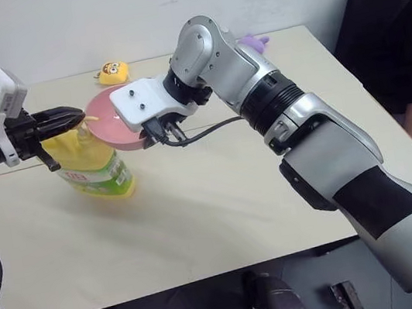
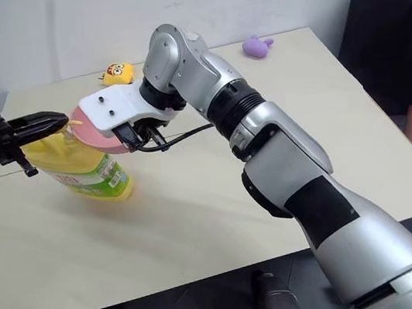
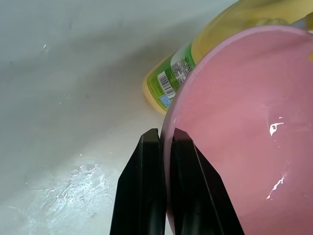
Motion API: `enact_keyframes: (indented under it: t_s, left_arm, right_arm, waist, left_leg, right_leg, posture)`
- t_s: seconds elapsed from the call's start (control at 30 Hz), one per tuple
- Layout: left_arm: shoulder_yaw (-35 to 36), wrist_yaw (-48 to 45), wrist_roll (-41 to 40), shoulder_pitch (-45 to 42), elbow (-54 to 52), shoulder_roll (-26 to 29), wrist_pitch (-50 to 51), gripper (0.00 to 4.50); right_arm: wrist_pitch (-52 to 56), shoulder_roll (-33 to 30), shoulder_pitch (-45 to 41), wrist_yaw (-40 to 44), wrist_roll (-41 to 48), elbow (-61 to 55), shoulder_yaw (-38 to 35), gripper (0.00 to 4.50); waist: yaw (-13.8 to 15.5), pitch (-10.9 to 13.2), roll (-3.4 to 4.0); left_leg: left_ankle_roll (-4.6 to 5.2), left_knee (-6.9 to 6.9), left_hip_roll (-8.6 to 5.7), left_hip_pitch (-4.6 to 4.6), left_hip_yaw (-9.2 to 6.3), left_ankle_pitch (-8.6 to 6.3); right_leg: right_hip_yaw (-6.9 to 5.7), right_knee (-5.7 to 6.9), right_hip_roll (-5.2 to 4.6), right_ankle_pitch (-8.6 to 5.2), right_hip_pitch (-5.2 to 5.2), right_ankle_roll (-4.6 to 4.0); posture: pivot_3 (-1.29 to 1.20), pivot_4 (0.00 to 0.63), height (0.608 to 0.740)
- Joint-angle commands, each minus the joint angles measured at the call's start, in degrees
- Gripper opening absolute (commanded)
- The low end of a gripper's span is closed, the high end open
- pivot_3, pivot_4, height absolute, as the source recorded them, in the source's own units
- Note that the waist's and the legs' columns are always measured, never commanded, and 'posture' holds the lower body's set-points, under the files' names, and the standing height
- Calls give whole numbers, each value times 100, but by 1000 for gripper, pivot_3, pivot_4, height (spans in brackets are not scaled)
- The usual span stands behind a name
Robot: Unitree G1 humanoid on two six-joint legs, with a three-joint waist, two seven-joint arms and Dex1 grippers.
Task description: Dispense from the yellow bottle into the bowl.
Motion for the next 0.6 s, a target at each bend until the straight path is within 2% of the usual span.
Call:
enact_keyframes:
  t_s: [0.03, 0.37, 0.6]
  left_arm:
    - [421, 272, -169, -293, 31, -36, 166, 211]
    - [229, 398, 59, -13, -47, -92, 140, 211]
    - [-282, 256, 582, 327, -203, -78, -414, 211]
  right_arm:
    - [-91, -11, -112, -53, -19, -106, -60, 0]
    - [-201, -85, -120, -30, -112, -59, -52, 0]
    - [-271, -147, -112, 156, -178, -99, 0, 0]
  waist:
    - [-4, 0, 0]
    - [-6, 0, 0]
    - [1, 0, -1]
  left_leg:
    - [0, 1, 0, -3, 0, 0]
    - [-1, -1, 0, -10, -3, -1]
    - [-2, -1, -1, -6, 0, -1]
  right_leg:
    - [0, 0, 0, 0, -2, 0]
    - [-1, -2, -3, 0, -9, 0]
    - [2, 0, -5, 0, -9, 0]
  posture:
    - [0, 150, 740]
    - [0, 150, 740]
    - [0, 150, 740]
